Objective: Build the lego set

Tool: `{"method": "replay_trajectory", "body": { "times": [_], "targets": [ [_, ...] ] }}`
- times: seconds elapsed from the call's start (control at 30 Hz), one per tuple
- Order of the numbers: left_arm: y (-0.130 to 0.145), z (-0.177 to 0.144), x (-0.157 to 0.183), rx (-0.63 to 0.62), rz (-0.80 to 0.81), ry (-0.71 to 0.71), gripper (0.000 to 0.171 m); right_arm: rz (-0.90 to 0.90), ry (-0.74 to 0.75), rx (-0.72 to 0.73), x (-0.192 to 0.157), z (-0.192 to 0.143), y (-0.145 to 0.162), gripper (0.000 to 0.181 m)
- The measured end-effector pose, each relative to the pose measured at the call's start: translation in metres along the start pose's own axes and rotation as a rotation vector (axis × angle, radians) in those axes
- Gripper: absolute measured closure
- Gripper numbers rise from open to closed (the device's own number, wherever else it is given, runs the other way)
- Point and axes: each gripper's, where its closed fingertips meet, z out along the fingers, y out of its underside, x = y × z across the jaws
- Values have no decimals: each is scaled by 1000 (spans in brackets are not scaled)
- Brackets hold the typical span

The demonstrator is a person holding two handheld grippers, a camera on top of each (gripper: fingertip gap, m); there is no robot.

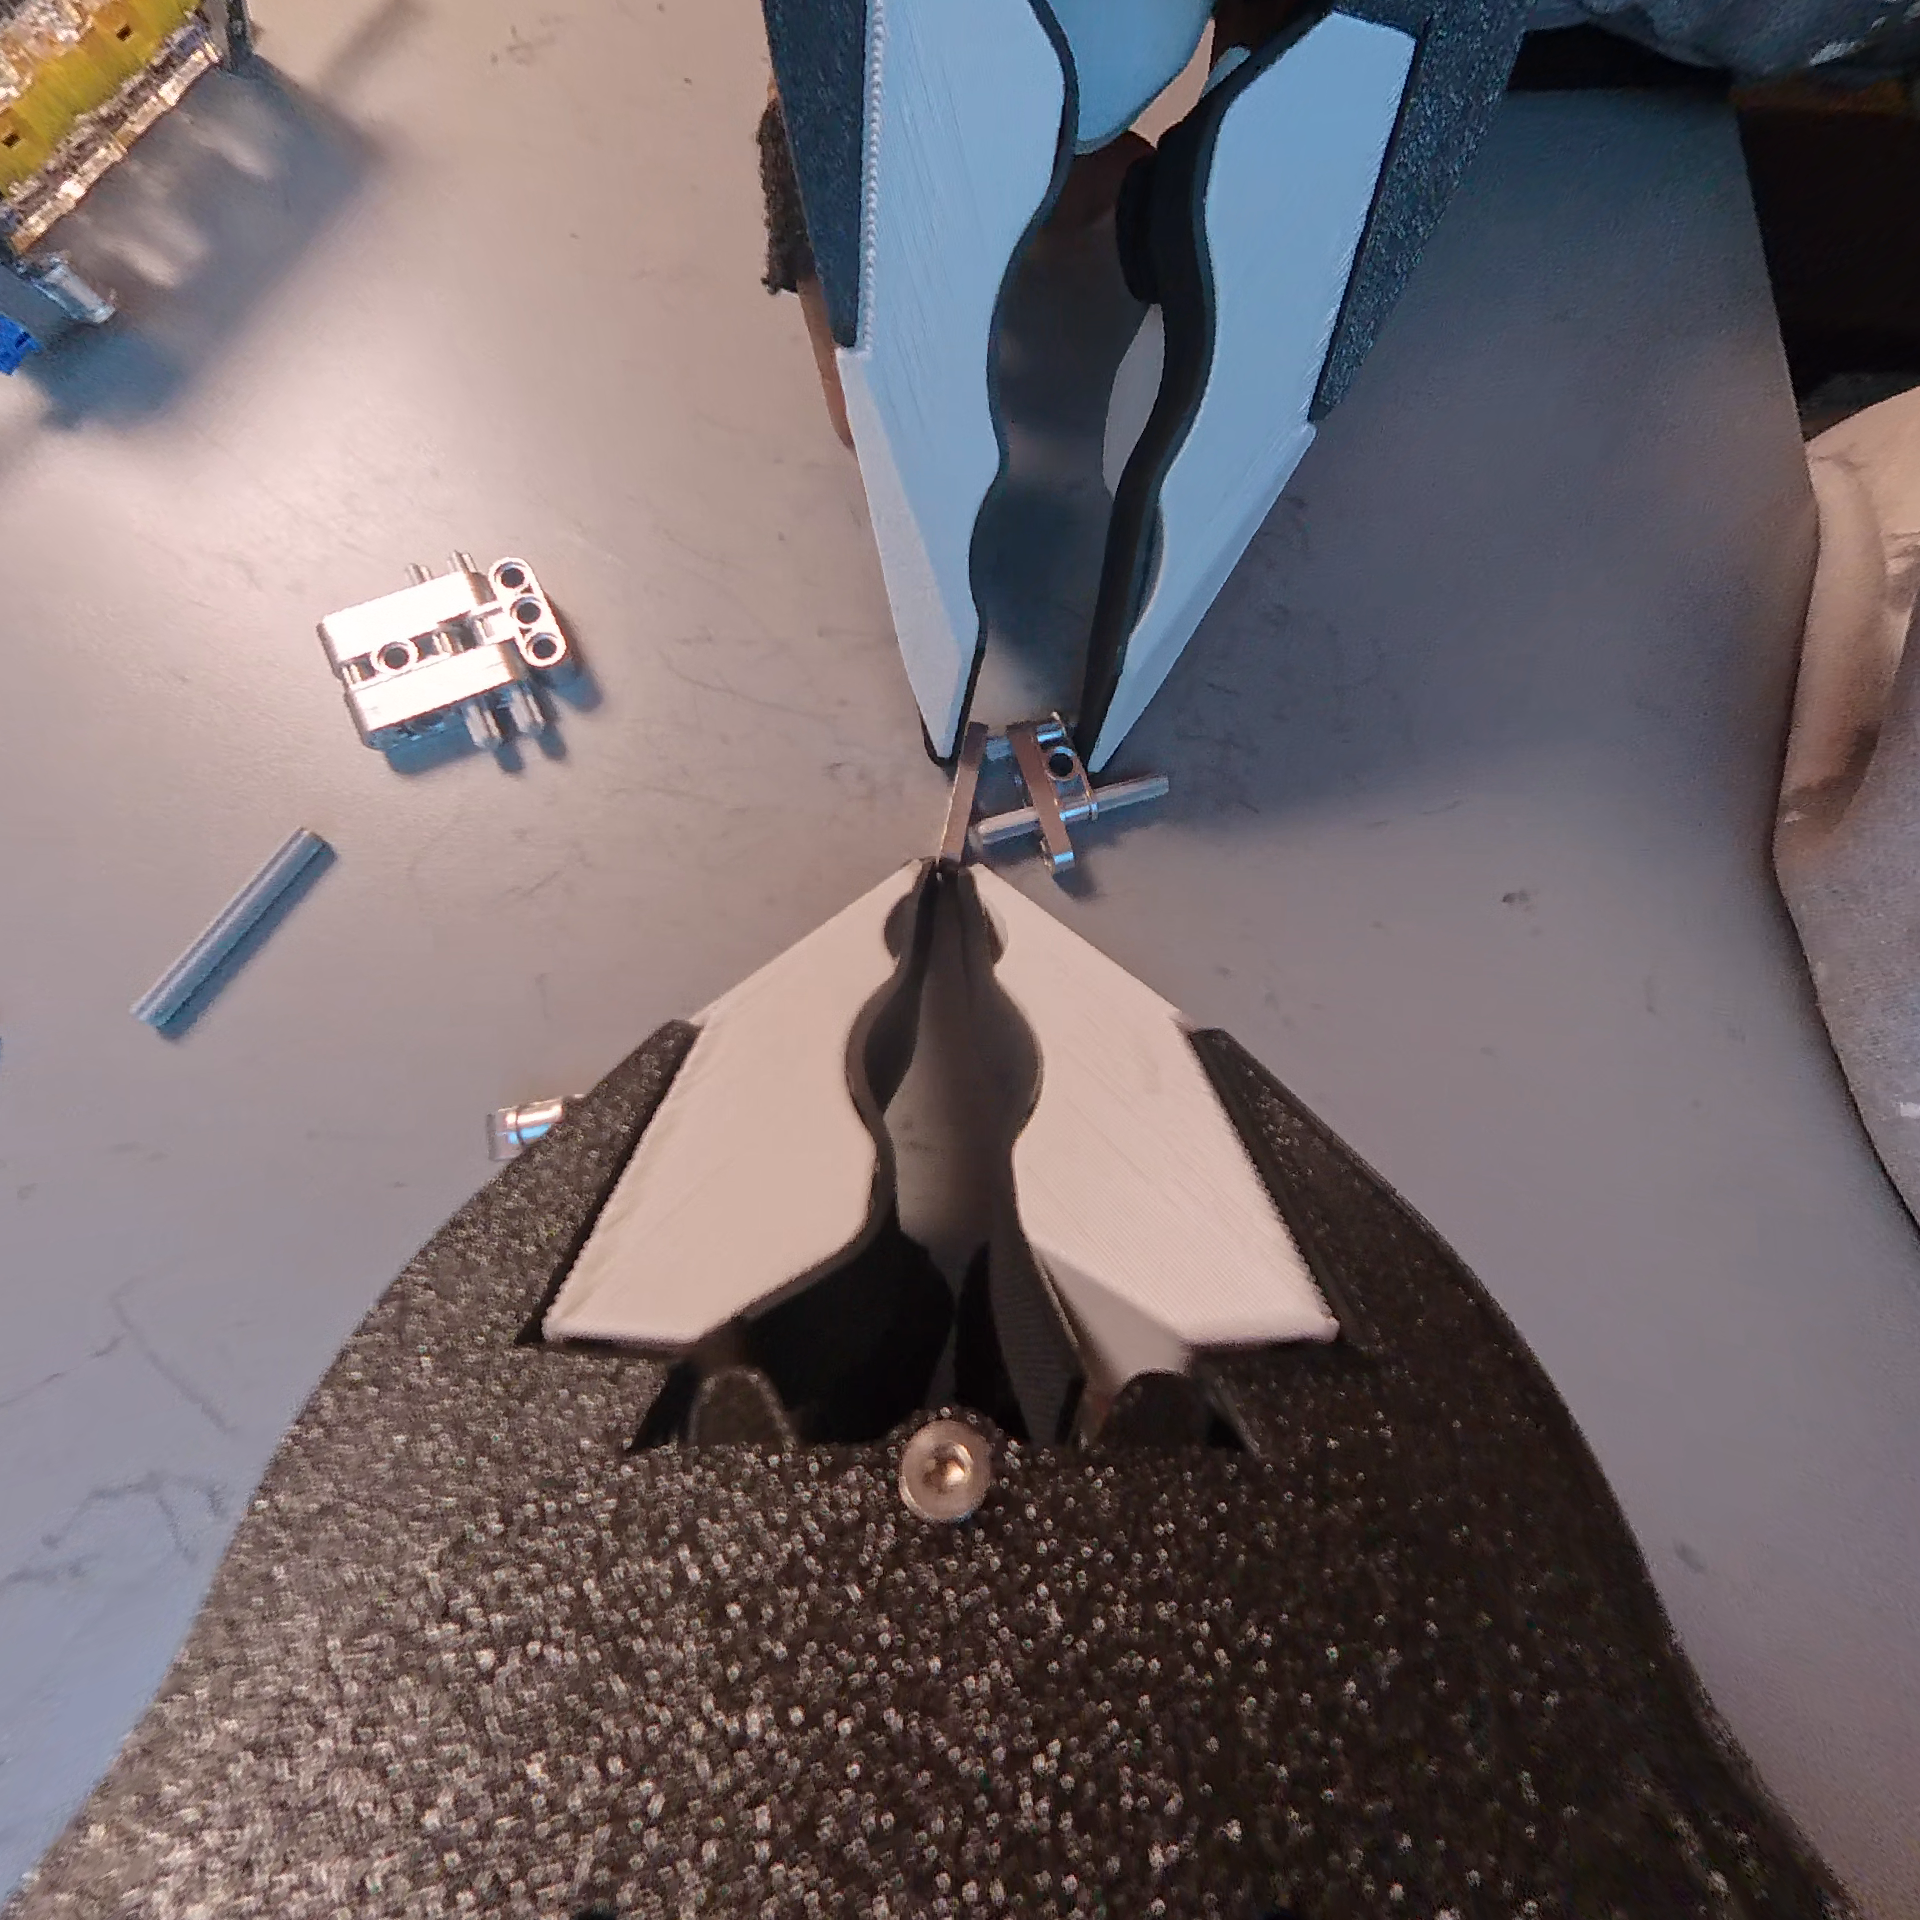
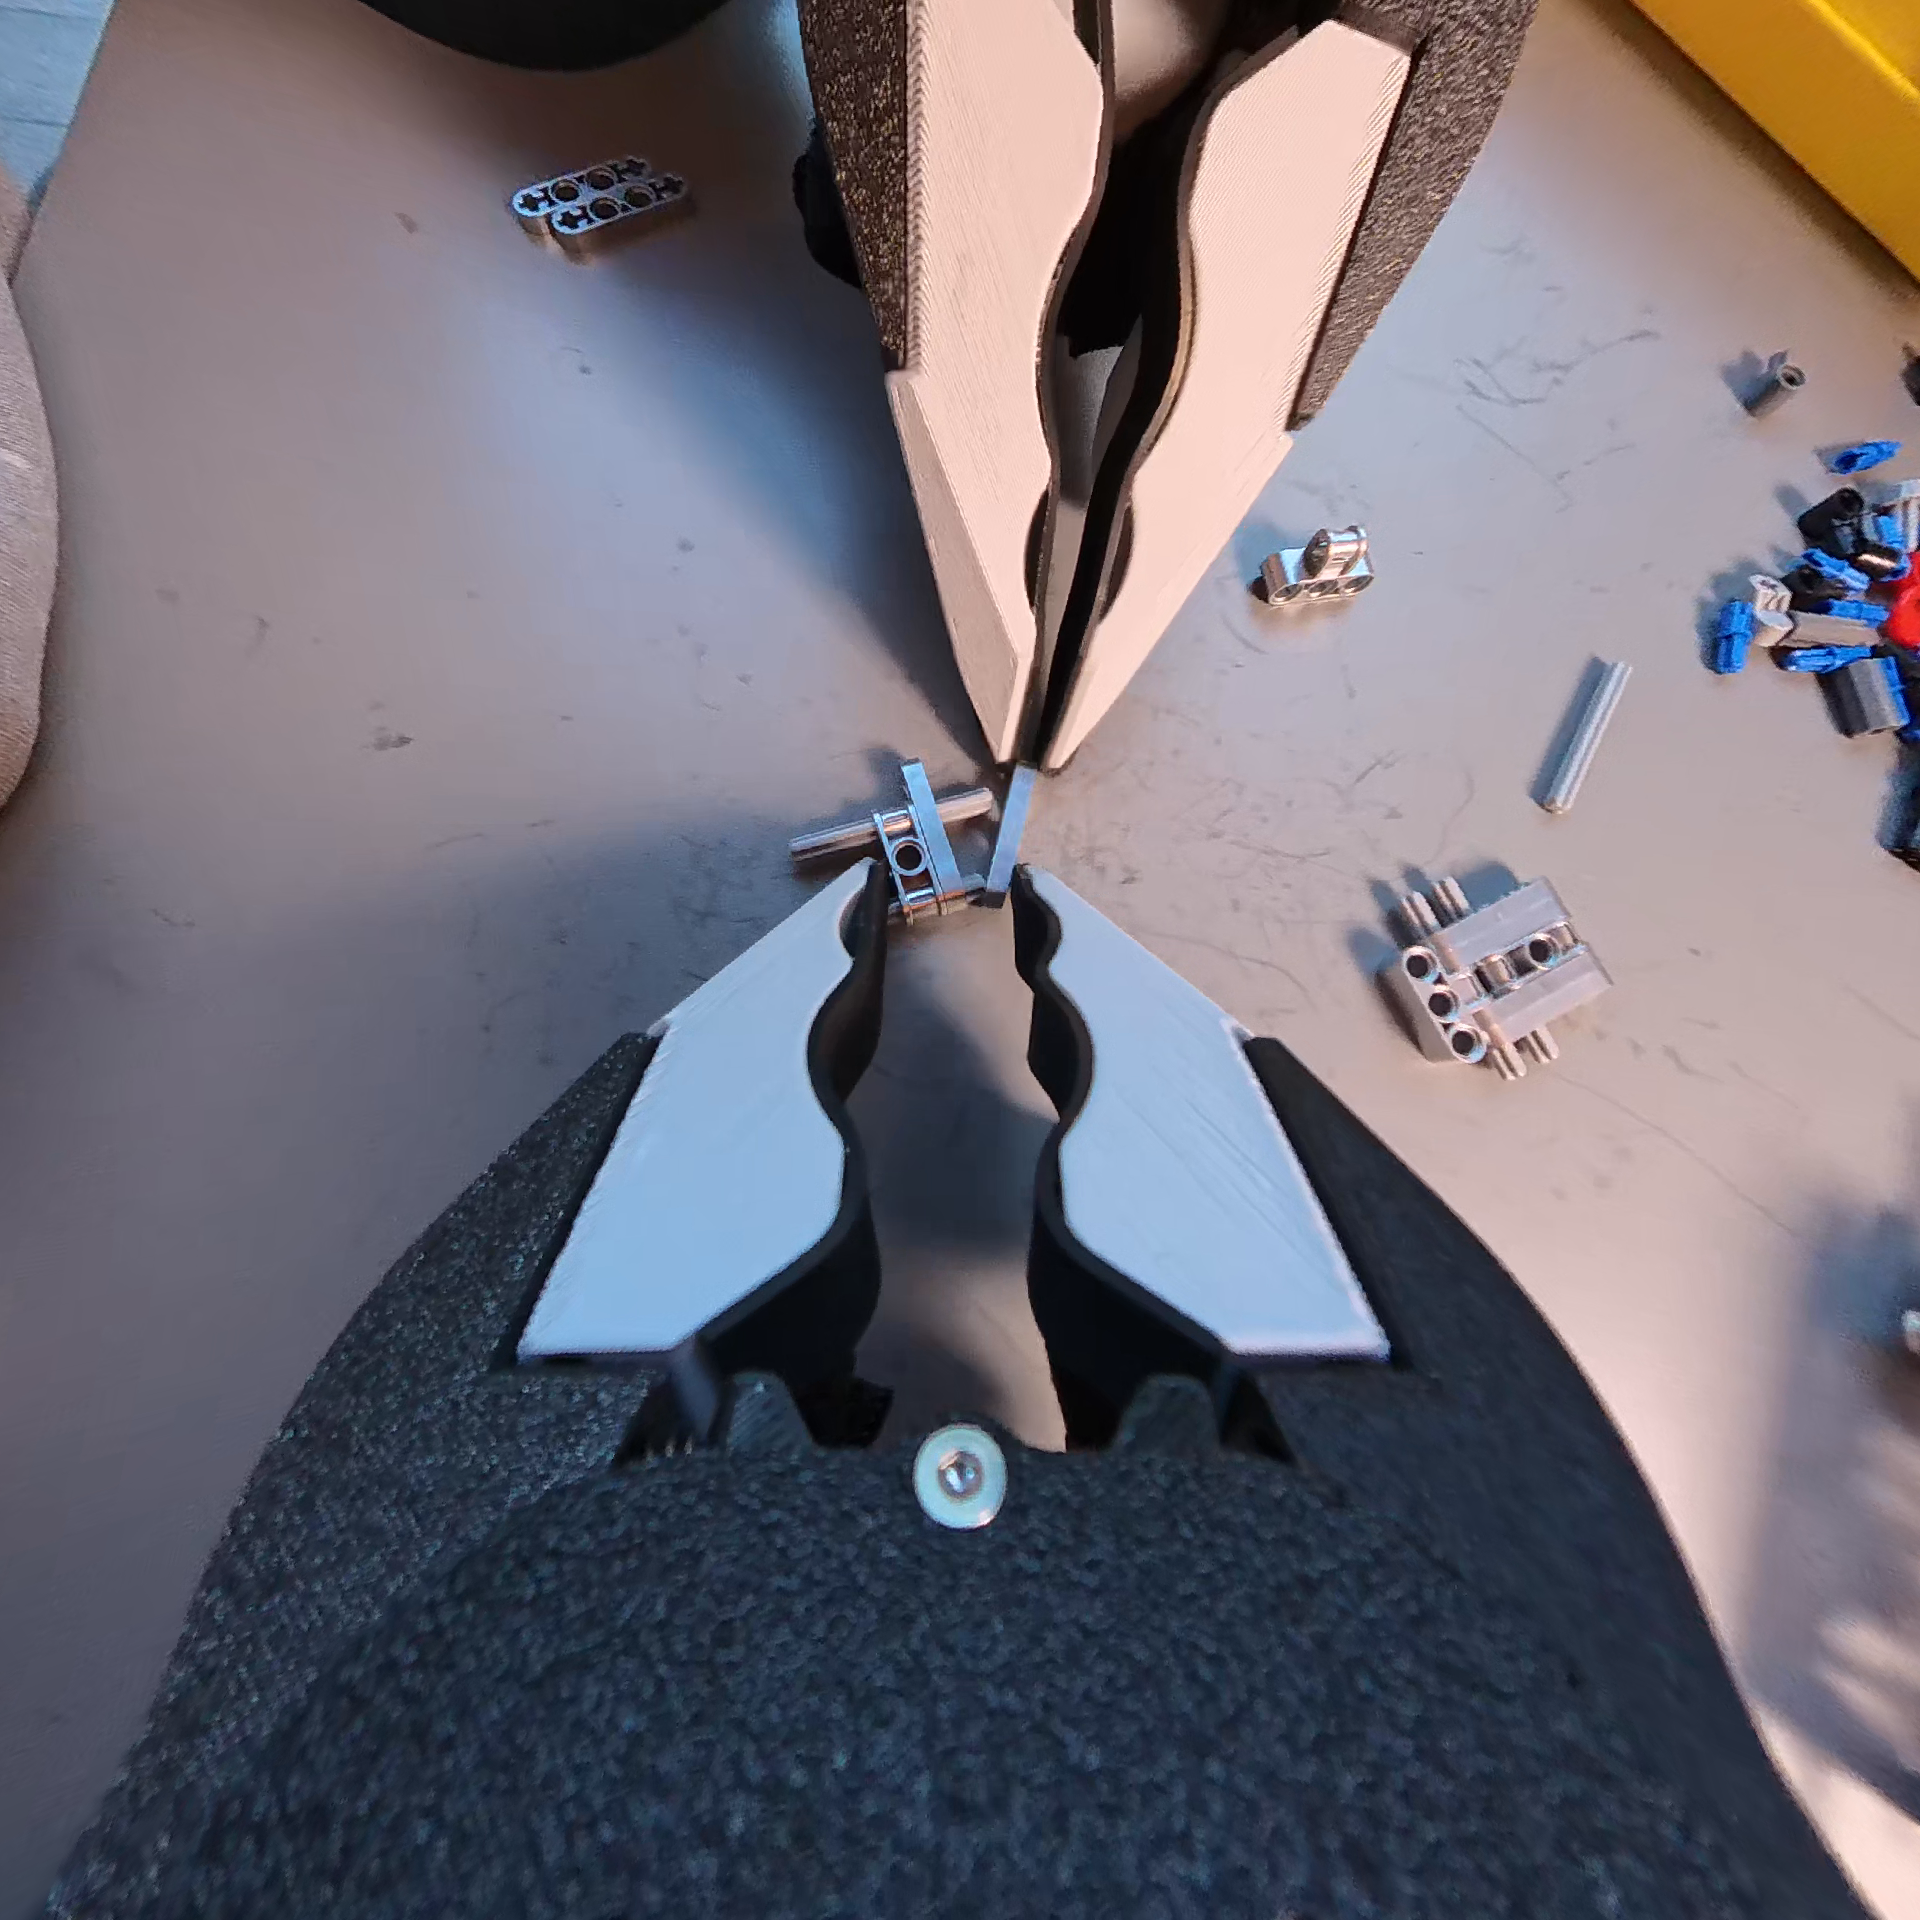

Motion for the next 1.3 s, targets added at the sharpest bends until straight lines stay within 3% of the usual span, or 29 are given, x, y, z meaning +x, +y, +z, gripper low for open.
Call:
{"method": "replay_trajectory", "body": {
  "times": [0.37, 0.6, 1.3],
  "targets": [
    [1, -9, 11, 35, -16, 59, 159, 3, -6, 1, 0, 0, 0, 160],
    [-3, -4, 12, 42, -45, 31, 139, 9, -11, 2, 0, 0, 0, 159],
    [-1, 2, 8, 8, 22, -52, 153, 0, -7, 4, 0, 0, 0, 160]
  ]
}}
